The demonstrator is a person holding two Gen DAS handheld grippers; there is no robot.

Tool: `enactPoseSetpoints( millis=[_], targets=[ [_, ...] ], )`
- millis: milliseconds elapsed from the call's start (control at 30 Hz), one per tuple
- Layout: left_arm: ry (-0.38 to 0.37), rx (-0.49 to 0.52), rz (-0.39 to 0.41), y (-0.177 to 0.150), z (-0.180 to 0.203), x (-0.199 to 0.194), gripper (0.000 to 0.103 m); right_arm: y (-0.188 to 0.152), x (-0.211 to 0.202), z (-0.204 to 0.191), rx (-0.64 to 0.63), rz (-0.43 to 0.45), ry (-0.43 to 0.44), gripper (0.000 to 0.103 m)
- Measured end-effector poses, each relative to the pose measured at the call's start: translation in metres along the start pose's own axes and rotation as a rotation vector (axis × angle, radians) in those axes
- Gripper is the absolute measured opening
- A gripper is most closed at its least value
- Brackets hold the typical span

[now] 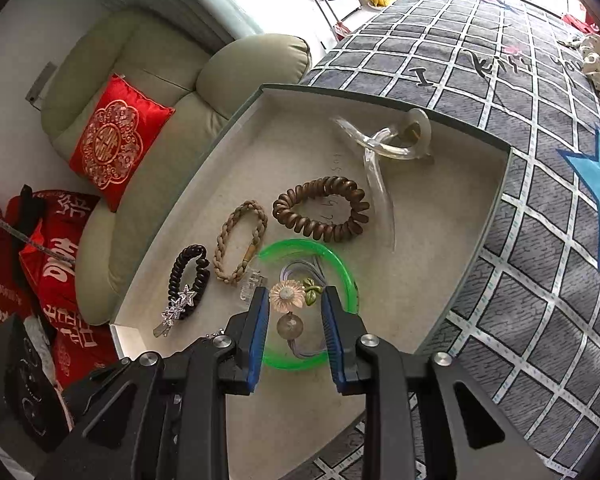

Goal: Organize jewelry
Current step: 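Drop the flower hair tie into the bangle while the left tool releases the earring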

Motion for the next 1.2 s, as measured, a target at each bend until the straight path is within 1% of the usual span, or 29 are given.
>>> enactPoseSetpoints(
  millis=[33,67,133,200,233,367,667,933,1200],
  targets=[
    [0.003,-0.003,-0.002,0.0,0.0,0.0,0.011,0.0,0.0,0.0,0.005,-0.005,0.003,0.031],
    [0.005,-0.004,-0.002,0.0,0.0,0.0,0.011,0.0,0.0,0.001,0.011,-0.005,0.007,0.033],
    [0.012,-0.006,-0.003,-0.001,-0.001,-0.001,0.011,0.002,-0.002,0.002,0.022,0.003,0.014,0.046],
    [0.014,-0.006,-0.003,-0.001,-0.002,-0.001,0.011,0.003,-0.007,0.003,0.032,0.016,0.014,0.054],
    [0.015,-0.005,-0.003,-0.001,-0.002,-0.001,0.011,0.004,-0.01,0.004,0.038,0.027,0.013,0.056],
    [0.018,-0.009,-0.004,-0.002,-0.003,-0.001,0.011,0.005,-0.023,0.003,0.04,0.055,0.011,0.057],
    [0.029,0.001,-0.005,-0.002,-0.001,-0.002,0.012,-0.003,-0.053,0.006,0.022,0.116,-0.049,0.059],
    [0.034,0.002,0.021,0.003,0.0,-0.008,0.012,-0.015,-0.078,0.01,0.009,0.159,-0.081,0.059],
    [0.038,0.005,0.061,0.012,0.0,-0.018,0.012,-0.02,-0.091,0.011,0.009,0.193,-0.122,0.059]
  ],
)
Point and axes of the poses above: each gripper's, at about its wrist camera, not at the fingertips, and x roughly the way its jaws point, z to its right, y to its top, the point moved 3 cm from there along x, roughly the way its jaws point, and after that the axes turned 13 degrees about z, right-handed, at the moved point
